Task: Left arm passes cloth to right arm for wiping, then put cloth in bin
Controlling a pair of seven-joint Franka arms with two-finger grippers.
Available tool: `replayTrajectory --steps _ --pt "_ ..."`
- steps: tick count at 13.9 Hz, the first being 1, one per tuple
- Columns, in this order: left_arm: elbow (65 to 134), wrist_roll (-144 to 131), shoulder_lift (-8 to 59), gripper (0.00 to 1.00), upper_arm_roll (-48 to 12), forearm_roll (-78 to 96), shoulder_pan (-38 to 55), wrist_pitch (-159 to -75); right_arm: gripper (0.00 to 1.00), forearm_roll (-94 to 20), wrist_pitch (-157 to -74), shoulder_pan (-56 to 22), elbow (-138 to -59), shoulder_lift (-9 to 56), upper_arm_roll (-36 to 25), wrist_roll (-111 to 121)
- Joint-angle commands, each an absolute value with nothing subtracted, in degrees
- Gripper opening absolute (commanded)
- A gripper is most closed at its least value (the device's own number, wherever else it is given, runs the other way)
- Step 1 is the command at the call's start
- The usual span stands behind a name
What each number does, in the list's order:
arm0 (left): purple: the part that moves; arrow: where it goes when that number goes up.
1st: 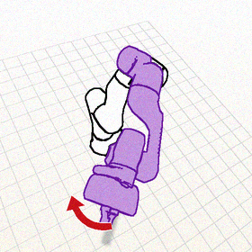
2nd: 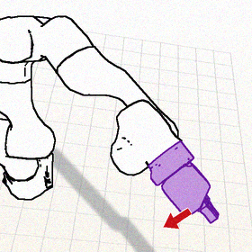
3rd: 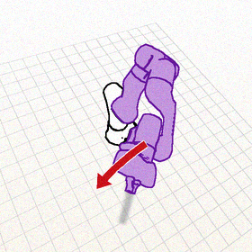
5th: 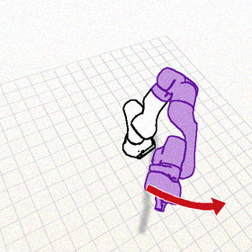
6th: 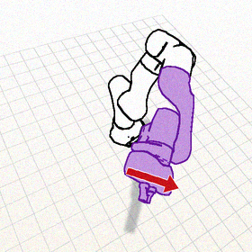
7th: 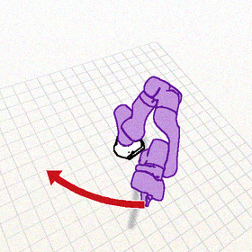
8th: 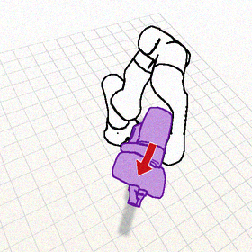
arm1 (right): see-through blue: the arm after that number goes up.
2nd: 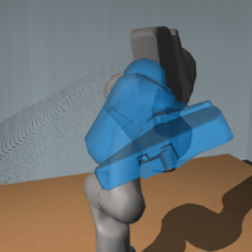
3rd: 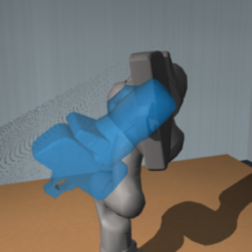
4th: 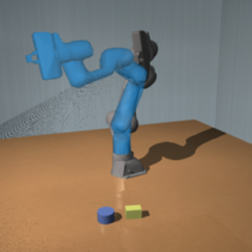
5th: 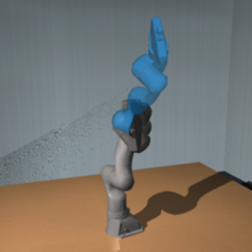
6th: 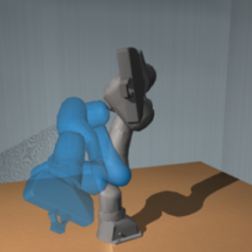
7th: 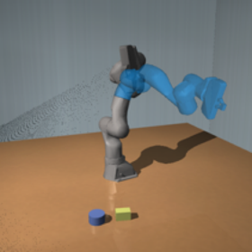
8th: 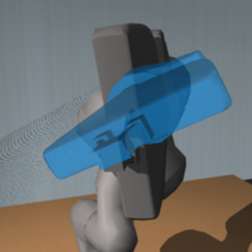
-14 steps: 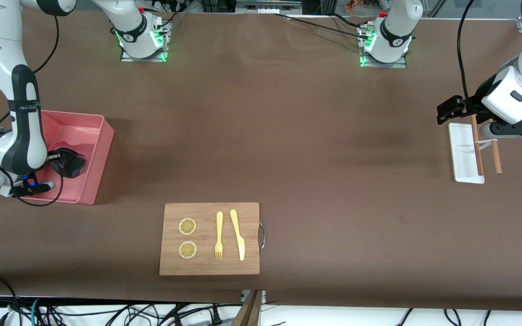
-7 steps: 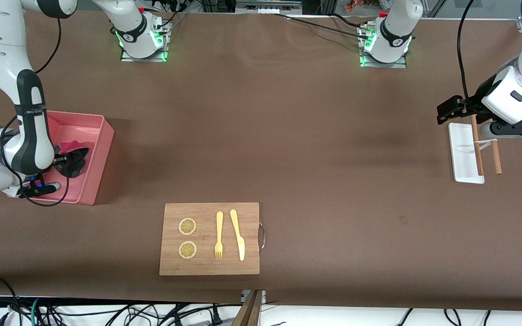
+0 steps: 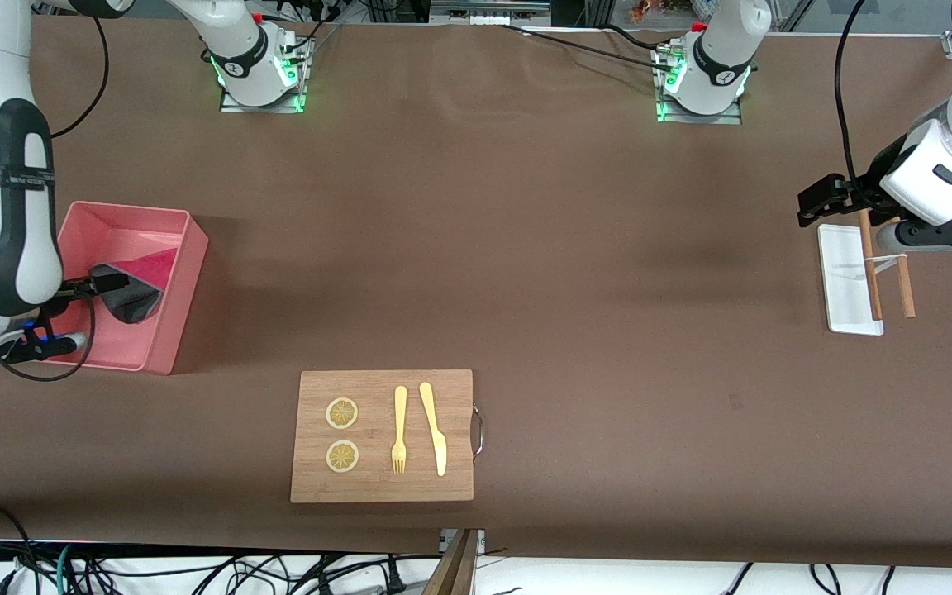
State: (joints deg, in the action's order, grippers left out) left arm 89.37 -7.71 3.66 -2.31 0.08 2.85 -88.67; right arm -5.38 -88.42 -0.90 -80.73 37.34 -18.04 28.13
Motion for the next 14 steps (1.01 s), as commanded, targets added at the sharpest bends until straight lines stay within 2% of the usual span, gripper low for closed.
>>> replayTrajectory --steps 1,5,10,12,14 --pt "86.8 -7.5 4.7 1.00 -2.3 1.0 3.1 -87.9 1.00 -6.2 -83.6 -3.4 -77.7 35.6 -18.5 26.9" --pt "86.8 -7.5 4.7 1.00 -2.3 0.8 3.1 -87.8 1.00 -5.8 -78.0 -6.8 -77.7 25.8 -17.2 13.3" --pt "86.8 -7.5 4.8 1.00 -2.4 0.7 3.1 -87.8 1.00 -2.2 -76.3 -3.8 -81.0 10.0 -8.0 8.1" --pt "86.8 -7.5 4.8 1.00 -2.4 0.7 3.1 -87.8 1.00 -0.9 -76.3 -2.4 -83.8 5.7 -5.6 8.1" --pt "86.8 -7.5 4.8 1.00 -2.4 0.8 3.1 -87.8 1.00 1.7 -76.7 -2.1 -85.2 4.8 -3.6 8.2"
